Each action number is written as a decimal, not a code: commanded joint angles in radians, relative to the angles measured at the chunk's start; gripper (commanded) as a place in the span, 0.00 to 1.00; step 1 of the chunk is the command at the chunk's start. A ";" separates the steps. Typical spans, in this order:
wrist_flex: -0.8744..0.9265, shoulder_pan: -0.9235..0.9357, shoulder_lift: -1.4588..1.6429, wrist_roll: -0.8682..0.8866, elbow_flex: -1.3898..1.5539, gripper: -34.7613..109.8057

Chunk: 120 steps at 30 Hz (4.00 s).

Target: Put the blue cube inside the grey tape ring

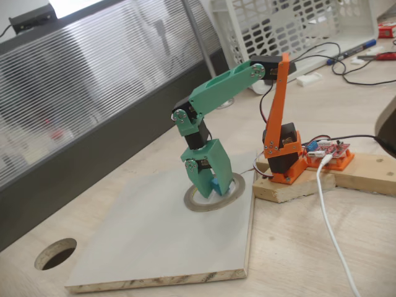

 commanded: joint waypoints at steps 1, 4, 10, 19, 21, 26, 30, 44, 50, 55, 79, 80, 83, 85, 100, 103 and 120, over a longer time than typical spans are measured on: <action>-0.051 0.008 0.043 0.009 0.014 0.34; -0.066 0.008 0.043 0.009 0.014 0.34; -0.089 0.008 0.043 0.009 0.014 0.34; -0.089 0.018 0.028 0.011 0.012 0.34; -0.089 0.018 0.028 0.011 0.005 0.34; -0.089 0.018 0.028 0.011 0.012 0.34; -0.080 0.018 0.028 0.014 0.014 0.34; -0.087 0.018 0.043 0.018 0.012 0.35; -0.074 0.018 0.046 0.014 0.003 0.44; 0.054 0.012 0.028 0.014 -0.002 0.67; 0.578 0.005 0.025 -0.034 -0.454 0.88; 0.632 0.005 0.023 -0.054 -0.506 0.88; 0.687 0.006 -0.023 -0.132 -0.580 0.88; 0.678 0.015 -0.043 -0.176 -0.581 0.88; 0.676 0.020 -0.071 -0.219 -0.580 0.88; 0.676 0.012 -0.095 -0.216 -0.580 0.88; 0.675 0.018 -0.098 -0.209 -0.594 0.23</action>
